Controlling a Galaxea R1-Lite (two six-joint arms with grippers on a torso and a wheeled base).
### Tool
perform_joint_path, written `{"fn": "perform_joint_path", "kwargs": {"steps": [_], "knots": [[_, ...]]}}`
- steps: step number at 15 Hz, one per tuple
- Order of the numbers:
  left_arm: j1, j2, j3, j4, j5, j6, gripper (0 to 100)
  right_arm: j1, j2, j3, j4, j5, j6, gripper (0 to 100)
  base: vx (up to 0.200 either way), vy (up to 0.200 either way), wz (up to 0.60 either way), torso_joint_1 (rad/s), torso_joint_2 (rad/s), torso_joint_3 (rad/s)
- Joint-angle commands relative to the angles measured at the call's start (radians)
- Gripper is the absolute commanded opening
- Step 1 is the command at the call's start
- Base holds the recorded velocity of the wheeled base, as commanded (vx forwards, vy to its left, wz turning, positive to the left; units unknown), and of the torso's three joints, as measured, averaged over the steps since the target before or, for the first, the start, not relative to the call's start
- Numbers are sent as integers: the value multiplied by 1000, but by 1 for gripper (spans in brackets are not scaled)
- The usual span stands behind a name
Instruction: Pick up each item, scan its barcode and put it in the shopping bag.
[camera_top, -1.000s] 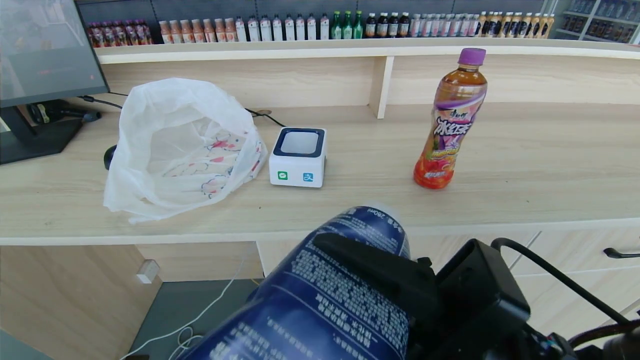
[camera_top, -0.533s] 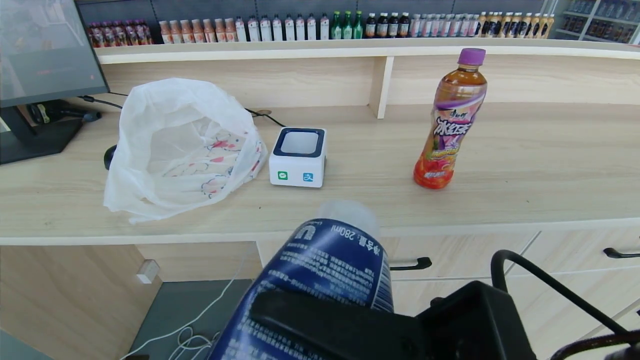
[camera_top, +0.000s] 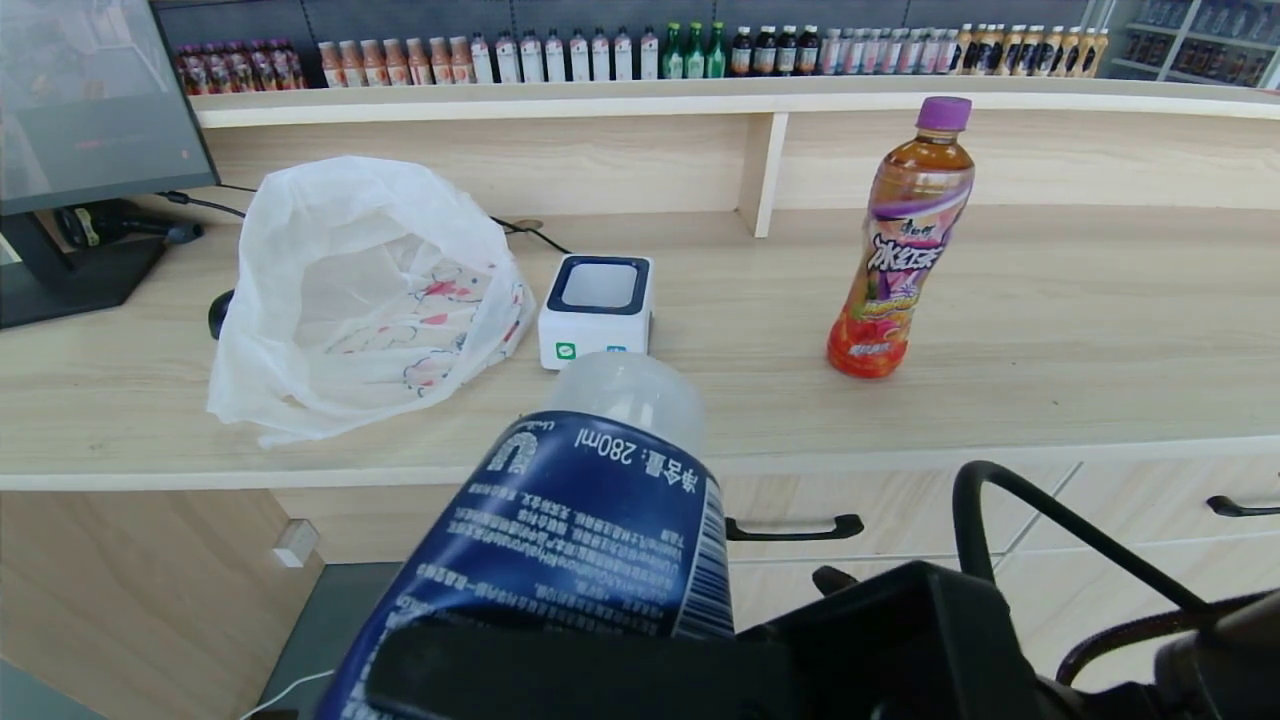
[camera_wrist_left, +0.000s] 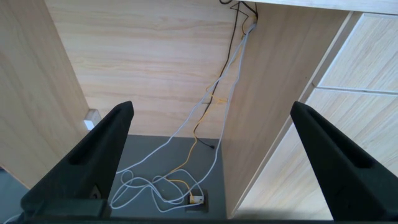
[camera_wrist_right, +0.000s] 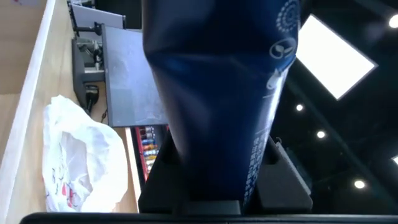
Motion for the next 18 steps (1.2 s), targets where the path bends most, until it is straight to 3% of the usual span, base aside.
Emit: {"fn": "perform_joint_path", "kwargs": {"steps": [1, 9, 18], "knots": [[0, 0, 0, 0, 0, -1, 100, -18, -2, -16, 2, 11, -20, 0, 0, 0, 0, 0, 0, 0], [0, 0, 0, 0, 0, -1, 100, -71, -26, -16, -43, 12, -137, 0, 0, 0, 0, 0, 0, 0], [0, 0, 0, 0, 0, -1, 100, -93, -22, -2, -64, 11, -132, 0, 0, 0, 0, 0, 0, 0]]}}
